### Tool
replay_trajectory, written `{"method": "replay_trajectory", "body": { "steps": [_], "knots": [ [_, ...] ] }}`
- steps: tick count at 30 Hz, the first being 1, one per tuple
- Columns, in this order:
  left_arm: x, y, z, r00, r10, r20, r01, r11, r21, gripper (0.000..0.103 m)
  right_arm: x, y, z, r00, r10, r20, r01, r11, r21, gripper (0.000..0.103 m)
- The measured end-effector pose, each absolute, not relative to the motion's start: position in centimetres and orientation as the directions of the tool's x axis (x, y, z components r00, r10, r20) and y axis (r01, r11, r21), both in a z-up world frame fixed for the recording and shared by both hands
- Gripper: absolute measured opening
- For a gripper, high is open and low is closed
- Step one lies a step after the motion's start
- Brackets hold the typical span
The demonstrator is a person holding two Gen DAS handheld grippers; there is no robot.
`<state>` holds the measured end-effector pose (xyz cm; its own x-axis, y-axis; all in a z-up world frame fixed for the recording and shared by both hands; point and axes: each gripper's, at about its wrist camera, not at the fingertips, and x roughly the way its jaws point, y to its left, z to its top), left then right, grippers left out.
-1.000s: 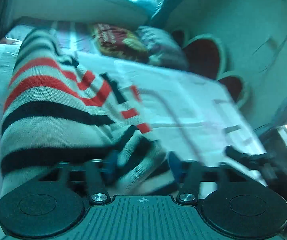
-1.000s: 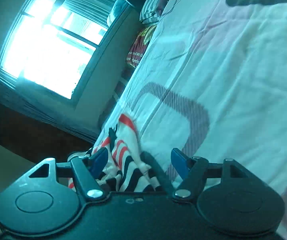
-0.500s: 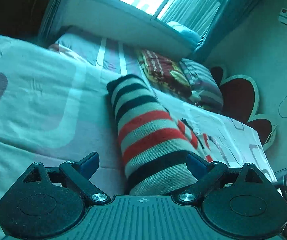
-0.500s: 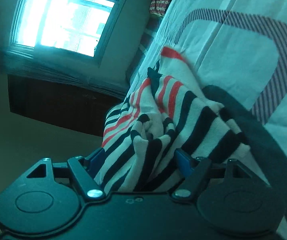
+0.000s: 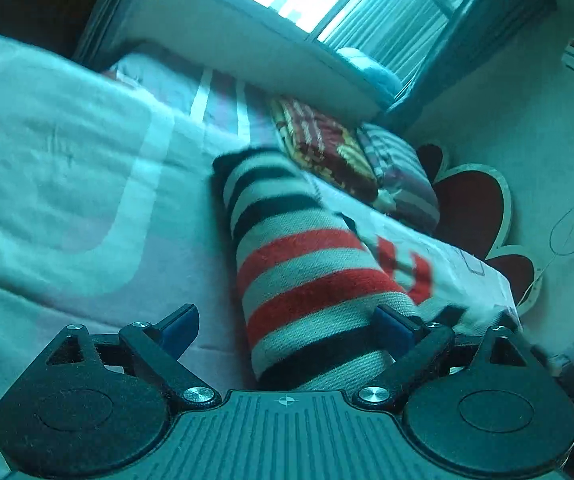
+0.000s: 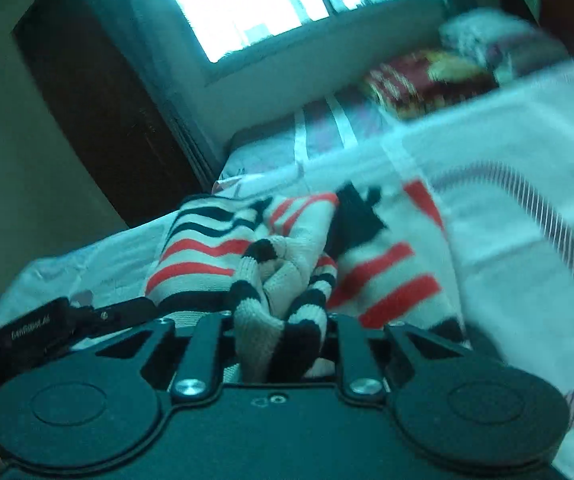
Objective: Fold small clothes
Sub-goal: 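Lift the gripped edge and fold it over the sweater with both grippers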
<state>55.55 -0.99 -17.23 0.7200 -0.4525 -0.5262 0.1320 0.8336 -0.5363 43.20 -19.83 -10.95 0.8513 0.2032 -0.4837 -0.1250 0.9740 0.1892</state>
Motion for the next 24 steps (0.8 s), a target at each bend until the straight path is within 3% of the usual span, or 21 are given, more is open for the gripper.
{"method": "replay_trajectory", "body": {
  "steps": [2,4,7,11,17,23,24],
  "knots": [
    [55.5,-2.1,-16.8,0.719,-0.458,-0.523,0.176,0.848,-0.500,0.093,41.2,-19.7,-10.0,0.888,0.185,-0.421,-0.147,0.982,0.121,0.018],
    [55.7,-3.8,-16.9,0.692,-0.449,-0.565,0.202,0.872,-0.445,0.093,40.3,-20.8,-10.7,0.899,0.131,-0.417,-0.091,0.989,0.114,0.018],
    [56.5,-5.8,-17.8,0.624,-0.426,-0.655,0.225,0.901,-0.371,0.093,42.0,-24.2,-15.2,0.821,0.079,-0.566,0.081,0.964,0.252,0.018],
    [56.4,-6.1,-17.1,0.632,-0.412,-0.657,0.228,0.909,-0.350,0.093,41.4,-26.1,-16.2,0.822,0.150,-0.549,0.102,0.910,0.402,0.021],
    [56.1,-5.5,-17.2,0.639,-0.409,-0.652,0.219,0.909,-0.356,0.093,41.3,-26.8,-15.9,0.807,0.183,-0.562,0.120,0.880,0.459,0.031],
    [56.0,-5.4,-17.6,0.641,-0.415,-0.646,0.217,0.905,-0.366,0.094,38.2,-28.6,-16.5,0.816,0.196,-0.544,0.226,0.757,0.612,0.043],
    [56.0,-5.4,-17.6,0.640,-0.414,-0.647,0.215,0.905,-0.367,0.095,37.5,-28.8,-16.7,0.823,0.190,-0.536,0.244,0.733,0.635,0.040]
  ]
}}
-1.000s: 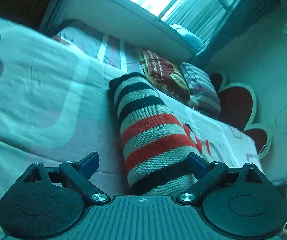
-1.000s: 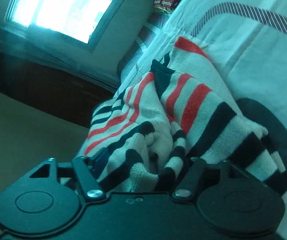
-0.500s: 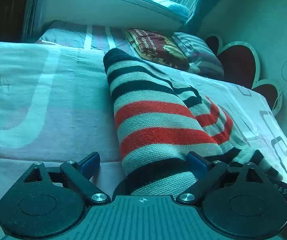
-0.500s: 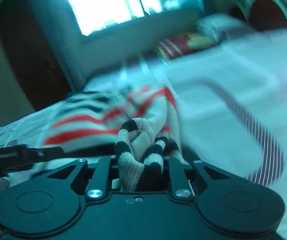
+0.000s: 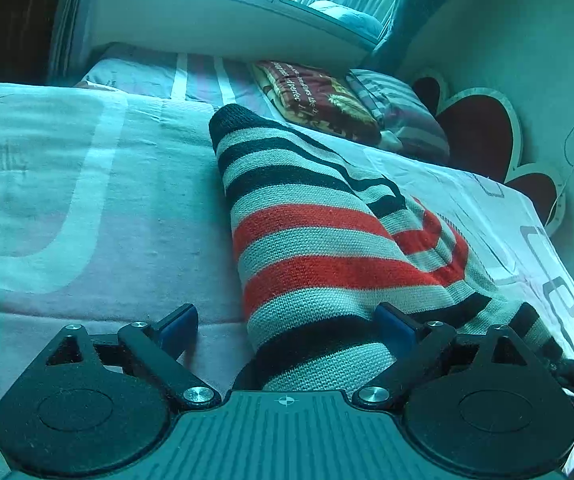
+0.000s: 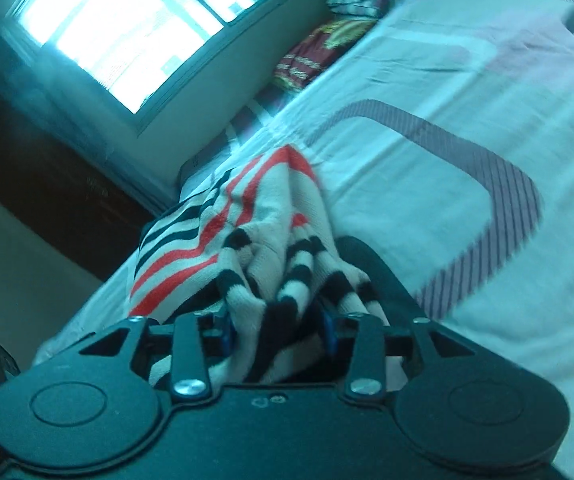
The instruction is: Fold small clothes
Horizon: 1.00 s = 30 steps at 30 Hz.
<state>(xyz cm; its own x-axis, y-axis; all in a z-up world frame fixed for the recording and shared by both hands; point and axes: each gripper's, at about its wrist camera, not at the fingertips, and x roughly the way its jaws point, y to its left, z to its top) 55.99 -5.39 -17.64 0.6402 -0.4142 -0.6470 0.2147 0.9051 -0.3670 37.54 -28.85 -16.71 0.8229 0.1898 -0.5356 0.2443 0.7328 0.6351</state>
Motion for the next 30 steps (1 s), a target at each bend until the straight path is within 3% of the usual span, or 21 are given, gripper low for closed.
{"method": "replay_trajectory", "body": {
  "steps": [1,2,3,6,7,9,11,15,19,22,23,24,25,28,30],
  "knots": [
    [56.0,-5.4,-17.6,0.640,-0.412,-0.649,0.213,0.906,-0.365,0.095,37.0,-29.3,-17.0,0.834,0.188,-0.518,0.256,0.700,0.667,0.038],
    [56.0,-5.5,-17.4,0.640,-0.406,-0.653,0.210,0.909,-0.359,0.095,36.7,-29.8,-17.5,0.845,0.222,-0.486,0.243,0.649,0.721,0.023],
    [55.9,-5.6,-17.0,0.645,-0.392,-0.656,0.208,0.916,-0.343,0.095,36.5,-30.5,-18.2,0.859,0.270,-0.435,0.219,0.574,0.789,0.016],
    [54.9,-5.8,-15.4,0.693,-0.373,-0.617,0.236,0.926,-0.295,0.095,36.1,-31.9,-19.1,0.912,0.337,-0.232,0.099,0.368,0.925,0.016],
    [54.7,-5.8,-15.3,0.694,-0.363,-0.622,0.239,0.931,-0.277,0.095,36.1,-32.3,-20.0,0.919,0.330,-0.217,0.115,0.301,0.947,0.016],
    [54.5,-5.6,-15.5,0.681,-0.348,-0.644,0.235,0.937,-0.258,0.095,36.4,-32.8,-21.8,0.886,0.293,-0.358,0.264,0.316,0.911,0.017],
    [53.7,-4.6,-15.3,0.687,-0.351,-0.636,0.226,0.936,-0.272,0.095,36.0,-33.3,-22.7,0.875,0.318,-0.365,0.262,0.323,0.909,0.017],
    [51.0,-2.8,-14.3,0.719,-0.350,-0.601,0.230,0.935,-0.270,0.095,33.8,-32.7,-17.7,0.887,0.186,-0.422,0.244,0.586,0.772,0.042],
    [50.5,-3.4,-15.0,0.703,-0.356,-0.615,0.236,0.933,-0.271,0.095,35.7,-29.7,-13.1,0.905,0.086,-0.418,0.163,0.836,0.524,0.038],
    [50.7,-4.4,-15.8,0.686,-0.334,-0.646,0.220,0.942,-0.253,0.095,38.9,-25.0,-11.5,0.895,0.022,-0.446,0.060,0.984,0.169,0.038],
    [50.7,-4.4,-15.9,0.684,-0.331,-0.650,0.216,0.943,-0.252,0.095,39.6,-23.9,-11.8,0.884,0.020,-0.467,0.019,0.997,0.079,0.032],
    [50.7,-4.4,-15.9,0.682,-0.332,-0.652,0.218,0.943,-0.252,0.095,40.7,-23.4,-12.6,0.857,0.003,-0.516,0.005,1.000,0.014,0.018],
    [50.7,-4.3,-15.7,0.681,-0.334,-0.652,0.224,0.942,-0.249,0.095,42.2,-23.4,-14.1,0.796,-0.049,-0.603,0.037,0.999,-0.033,0.014],
    [50.2,-3.6,-14.3,0.727,-0.302,-0.616,0.218,0.953,-0.210,0.095,42.4,-24.0,-13.5,0.771,-0.025,-0.636,0.025,1.000,-0.009,0.014],
    [50.8,-2.5,-13.5,0.749,-0.298,-0.592,0.191,0.953,-0.237,0.095,42.1,-24.6,-11.5,0.820,0.030,-0.571,0.013,0.997,0.071,0.017]
  ]
}}
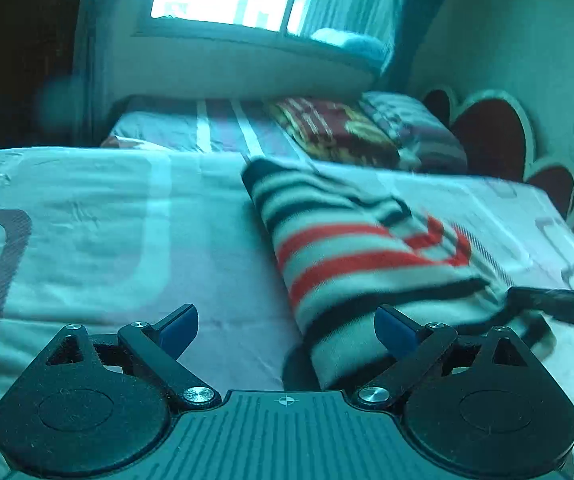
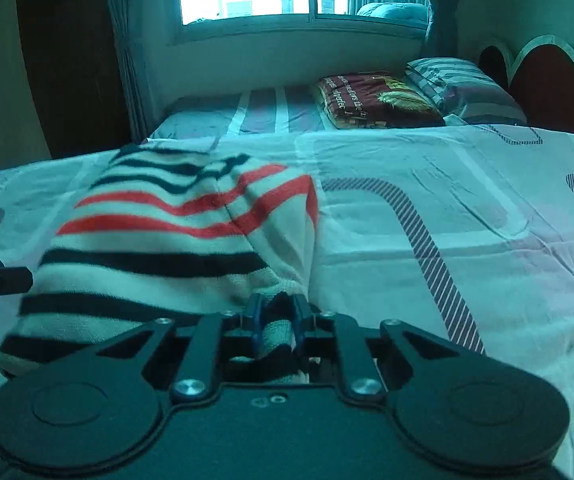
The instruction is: Fold small clothes
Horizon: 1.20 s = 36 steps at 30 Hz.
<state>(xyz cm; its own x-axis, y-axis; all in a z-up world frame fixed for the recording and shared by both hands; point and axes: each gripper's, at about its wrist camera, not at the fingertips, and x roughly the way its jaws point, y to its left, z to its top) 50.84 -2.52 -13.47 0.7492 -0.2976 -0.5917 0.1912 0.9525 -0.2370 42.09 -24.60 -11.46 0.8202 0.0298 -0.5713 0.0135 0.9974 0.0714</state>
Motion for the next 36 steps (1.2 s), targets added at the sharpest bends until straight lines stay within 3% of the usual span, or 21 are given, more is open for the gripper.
{"method": "replay_trajectory", "body": {
  "steps": [2,6,10,11,13,17,19,21,27,31,35,36],
  "knots": [
    [52.5,-2.2,-13.1,0.746,-0.310,-0.589,0.175,0.945,-0.276,0.095,43.0,-25.3,-10.2,0.852,0.050,-0.521,0.018,0.992,0.125,0.022],
    [56.5,-4.4,-12.9,0.731,-0.322,-0.601,0.212,0.945,-0.248,0.095,47.6,-25.4,-11.0,0.835,0.052,-0.548,0.003,0.995,0.099,0.028],
    [59.3,-6.7,-15.2,0.677,-0.284,-0.679,0.239,0.957,-0.162,0.095,51.3,-24.9,-14.8,0.771,0.019,-0.637,-0.042,0.999,-0.021,0.016],
    [59.5,-6.9,-16.0,0.666,-0.287,-0.689,0.248,0.956,-0.158,0.095,51.6,-25.7,-15.6,0.771,0.007,-0.637,-0.027,0.999,-0.022,0.016],
    [59.5,-6.6,-16.7,0.669,-0.294,-0.682,0.234,0.955,-0.182,0.101,51.4,-27.5,-15.6,0.768,0.058,-0.638,0.015,0.994,0.109,0.016],
    [59.0,-6.5,-16.5,0.681,-0.298,-0.669,0.236,0.954,-0.186,0.101,50.6,-27.1,-14.9,0.778,0.054,-0.626,0.020,0.994,0.111,0.015],
    [59.2,-6.6,-16.7,0.678,-0.296,-0.673,0.240,0.954,-0.178,0.101,50.3,-27.1,-14.1,0.818,0.033,-0.574,0.034,0.994,0.105,0.023],
    [59.6,-6.9,-16.8,0.669,-0.297,-0.681,0.234,0.954,-0.186,0.103,51.6,-27.9,-15.9,0.763,0.006,-0.646,0.077,0.992,0.101,0.021],
    [58.8,-6.8,-15.7,0.668,-0.287,-0.687,0.231,0.957,-0.175,0.103,50.6,-29.1,-15.6,0.780,0.005,-0.625,0.111,0.983,0.147,0.026],
    [55.2,-4.8,-13.6,0.693,-0.349,-0.631,0.264,0.937,-0.228,0.103,46.3,-29.1,-13.3,0.830,0.105,-0.548,0.005,0.981,0.196,0.028],
    [53.3,-4.8,-15.8,0.659,-0.357,-0.662,0.275,0.933,-0.231,0.103,44.9,-28.8,-16.5,0.758,0.165,-0.631,-0.064,0.982,0.179,0.042],
    [53.5,-4.4,-16.1,0.651,-0.369,-0.663,0.250,0.929,-0.272,0.103,44.7,-29.2,-16.8,0.769,0.162,-0.619,-0.045,0.979,0.200,0.050]
  ]
}}
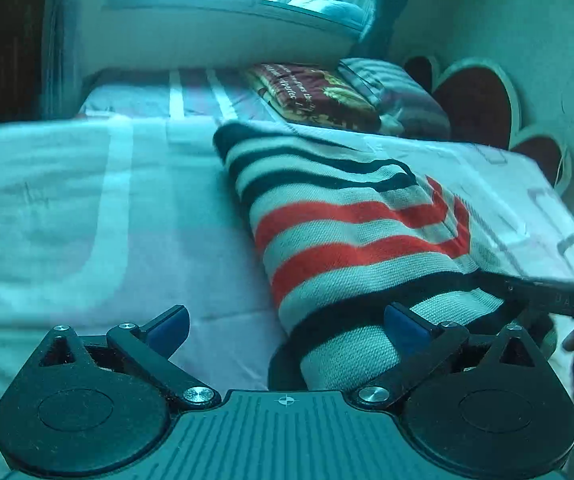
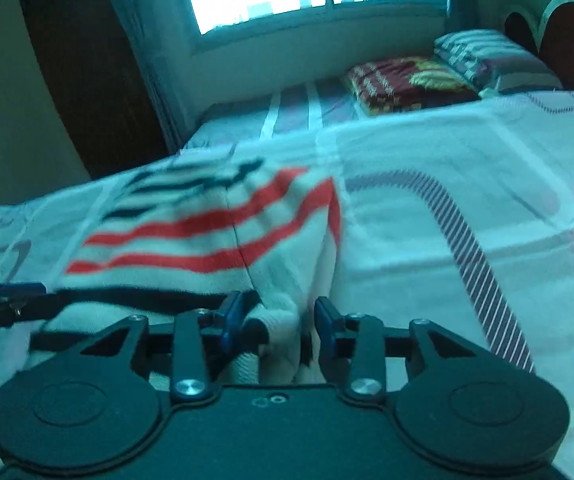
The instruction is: Fold small clothes
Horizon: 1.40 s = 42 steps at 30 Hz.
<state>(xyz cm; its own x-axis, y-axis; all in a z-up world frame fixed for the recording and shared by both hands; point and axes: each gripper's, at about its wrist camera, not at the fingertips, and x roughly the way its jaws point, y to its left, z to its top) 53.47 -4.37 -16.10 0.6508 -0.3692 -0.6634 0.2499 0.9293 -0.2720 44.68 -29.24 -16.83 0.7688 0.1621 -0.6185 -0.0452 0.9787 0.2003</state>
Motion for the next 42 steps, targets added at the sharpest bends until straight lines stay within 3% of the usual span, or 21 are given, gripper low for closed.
{"method": "replay_trajectory", "body": {
  "steps": [2,5,7,10,12,17,20,24,27,29,34,37,42],
  "knots": [
    [53.7,-4.0,-15.7,0.641,-0.354,-0.681,0.217,0.935,-0.281,0.103,45.1,-30.1,-16.2,0.743,0.178,-0.645,0.001,0.964,0.267,0.052],
    [52.9,-4.5,-14.2,0.675,-0.339,-0.656,0.258,0.940,-0.221,0.103,43.8,-29.6,-14.3,0.778,0.181,-0.602,-0.036,0.969,0.245,0.043],
    [52.7,-5.1,-14.5,0.665,-0.325,-0.672,0.269,0.944,-0.191,0.103,43.9,-29.6,-14.7,0.753,0.184,-0.632,-0.034,0.970,0.242,0.044],
    [52.5,-4.9,-14.9,0.663,-0.332,-0.671,0.252,0.943,-0.217,0.103,44.3,-30.6,-16.5,0.722,0.219,-0.656,-0.007,0.951,0.309,0.053],
    [52.4,-4.9,-15.1,0.663,-0.331,-0.671,0.250,0.943,-0.218,0.103,44.4,-31.4,-17.1,0.719,0.228,-0.657,0.020,0.937,0.348,0.065],
    [52.6,-4.8,-14.4,0.657,-0.332,-0.677,0.266,0.942,-0.203,0.103,44.4,-33.2,-16.4,0.721,0.301,-0.623,0.016,0.893,0.450,0.067],
    [53.2,-2.8,-14.2,0.629,-0.457,-0.628,0.300,0.889,-0.347,0.103,44.3,-36.8,-16.0,0.745,0.420,-0.518,0.014,0.767,0.642,0.069],
    [56.4,-0.5,-16.7,0.484,-0.647,-0.589,0.261,0.749,-0.609,0.102,46.3,-38.7,-17.0,0.672,0.508,-0.539,0.029,0.709,0.705,0.072],
    [58.0,-0.2,-18.4,0.403,-0.719,-0.567,0.221,0.677,-0.702,0.088,47.3,-39.9,-18.1,0.636,0.557,-0.534,0.056,0.656,0.752,0.072],
    [58.6,-0.9,-19.0,0.375,-0.731,-0.570,0.232,0.669,-0.706,0.087,47.8,-40.2,-18.9,0.607,0.608,-0.512,0.052,0.612,0.789,0.072],
    [60.2,-2.5,-19.1,0.324,-0.749,-0.578,0.271,0.659,-0.701,0.087,50.1,-38.6,-18.9,0.512,0.650,-0.561,0.001,0.653,0.757,0.068],
    [61.1,-3.2,-19.0,0.298,-0.760,-0.577,0.289,0.648,-0.705,0.087,52.0,-37.1,-18.9,0.455,0.663,-0.595,-0.031,0.679,0.734,0.054],
    [62.2,-4.2,-18.7,0.271,-0.766,-0.583,0.320,0.643,-0.695,0.087,54.5,-34.6,-18.9,0.422,0.679,-0.601,-0.077,0.688,0.722,0.054]
  ]
}}
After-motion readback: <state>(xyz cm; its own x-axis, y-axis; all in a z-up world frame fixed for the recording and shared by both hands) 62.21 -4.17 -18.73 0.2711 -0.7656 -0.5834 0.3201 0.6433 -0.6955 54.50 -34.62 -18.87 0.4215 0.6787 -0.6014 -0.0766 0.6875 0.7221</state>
